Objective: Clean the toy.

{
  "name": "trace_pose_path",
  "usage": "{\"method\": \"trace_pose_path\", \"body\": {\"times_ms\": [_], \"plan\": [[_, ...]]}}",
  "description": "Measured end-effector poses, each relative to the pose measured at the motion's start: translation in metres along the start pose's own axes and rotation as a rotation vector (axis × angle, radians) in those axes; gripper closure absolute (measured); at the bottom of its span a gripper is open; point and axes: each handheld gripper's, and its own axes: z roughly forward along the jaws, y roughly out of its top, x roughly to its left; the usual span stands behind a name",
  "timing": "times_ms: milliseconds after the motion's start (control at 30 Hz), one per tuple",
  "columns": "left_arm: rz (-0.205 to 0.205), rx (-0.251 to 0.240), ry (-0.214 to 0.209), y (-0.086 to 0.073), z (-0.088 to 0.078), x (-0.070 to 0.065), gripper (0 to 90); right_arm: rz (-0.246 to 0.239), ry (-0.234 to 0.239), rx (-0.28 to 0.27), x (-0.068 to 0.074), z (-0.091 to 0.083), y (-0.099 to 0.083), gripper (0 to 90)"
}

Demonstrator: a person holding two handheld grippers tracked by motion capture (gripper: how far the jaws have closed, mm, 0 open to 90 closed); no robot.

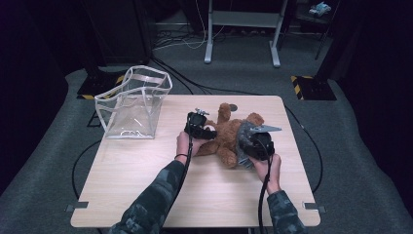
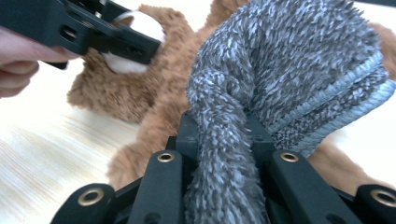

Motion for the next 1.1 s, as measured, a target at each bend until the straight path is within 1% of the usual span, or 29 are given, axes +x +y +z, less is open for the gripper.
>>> {"method": "trace_pose_path", "body": {"times_ms": [67, 100, 133, 167, 200, 267, 300, 433, 500, 533, 600, 667, 700, 733, 800, 833, 867, 933, 1000, 1033, 1100], "plan": [[-0.015, 0.016, -0.017, 0.001, 0.002, 0.003, 32.8, -0.022, 0.023, 0.028, 0.005, 0.009, 0.000, 73.6], [-0.034, 0.020, -0.027, 0.002, 0.002, 0.004, 32.8, -0.022, 0.030, 0.048, 0.008, 0.014, -0.001, 73.7], [-0.038, 0.027, -0.030, 0.003, 0.003, 0.004, 32.8, -0.037, 0.041, 0.074, 0.010, 0.019, -0.004, 73.8], [-0.035, 0.034, -0.029, 0.004, 0.003, 0.004, 32.7, -0.032, 0.042, 0.091, 0.012, 0.024, -0.007, 73.9], [-0.033, 0.035, -0.029, 0.005, 0.003, 0.004, 32.7, -0.041, 0.043, 0.100, 0.012, 0.027, -0.011, 74.0], [-0.039, 0.033, -0.030, 0.005, 0.004, 0.005, 32.6, -0.019, 0.056, 0.120, 0.012, 0.031, -0.018, 74.2], [-0.041, 0.035, -0.033, 0.005, 0.004, 0.005, 32.5, -0.023, 0.056, 0.135, 0.012, 0.033, -0.022, 74.3], [-0.033, 0.033, -0.023, 0.005, 0.004, 0.004, 31.7, -0.026, 0.072, 0.223, 0.010, 0.038, -0.034, 74.0], [-0.032, 0.031, -0.021, 0.006, 0.004, 0.004, 31.2, -0.043, 0.080, 0.226, 0.009, 0.034, -0.034, 74.0], [-0.036, 0.029, -0.021, 0.006, 0.005, 0.005, 31.2, -0.053, 0.076, 0.215, 0.009, 0.030, -0.031, 73.9], [-0.044, 0.025, -0.023, 0.006, 0.005, 0.006, 31.2, -0.037, 0.086, 0.159, 0.009, 0.020, -0.020, 73.8], [-0.048, 0.026, -0.021, 0.006, 0.006, 0.006, 31.2, -0.054, 0.085, 0.096, 0.011, 0.012, -0.006, 73.5], [-0.046, 0.032, -0.016, 0.007, 0.006, 0.006, 31.2, -0.050, 0.077, 0.071, 0.013, 0.011, 0.001, 73.3], [-0.047, 0.033, -0.015, 0.007, 0.007, 0.005, 31.2, -0.058, 0.067, 0.051, 0.016, 0.013, 0.008, 73.3], [-0.048, 0.038, -0.016, 0.008, 0.007, 0.006, 31.2, -0.051, 0.069, 0.068, 0.020, 0.023, 0.012, 73.4], [-0.048, 0.038, -0.016, 0.008, 0.007, 0.006, 31.2, -0.041, 0.075, 0.091, 0.023, 0.033, 0.011, 73.5], [-0.052, 0.043, -0.017, 0.008, 0.008, 0.006, 31.2, -0.048, 0.079, 0.105, 0.024, 0.038, 0.008, 73.6], [-0.052, 0.053, -0.022, 0.008, 0.007, 0.006, 31.2, -0.047, 0.084, 0.131, 0.030, 0.046, -0.003, 74.0], [-0.060, 0.047, -0.025, 0.008, 0.008, 0.006, 31.3, -0.062, 0.090, 0.173, 0.036, 0.051, -0.016, 74.3], [-0.064, 0.044, -0.027, 0.007, 0.008, 0.006, 31.3, -0.085, 0.093, 0.196, 0.038, 0.053, -0.023, 74.4], [-0.065, 0.043, -0.027, 0.007, 0.008, 0.006, 31.3, -0.096, 0.093, 0.236, 0.040, 0.056, -0.034, 74.3]]}}
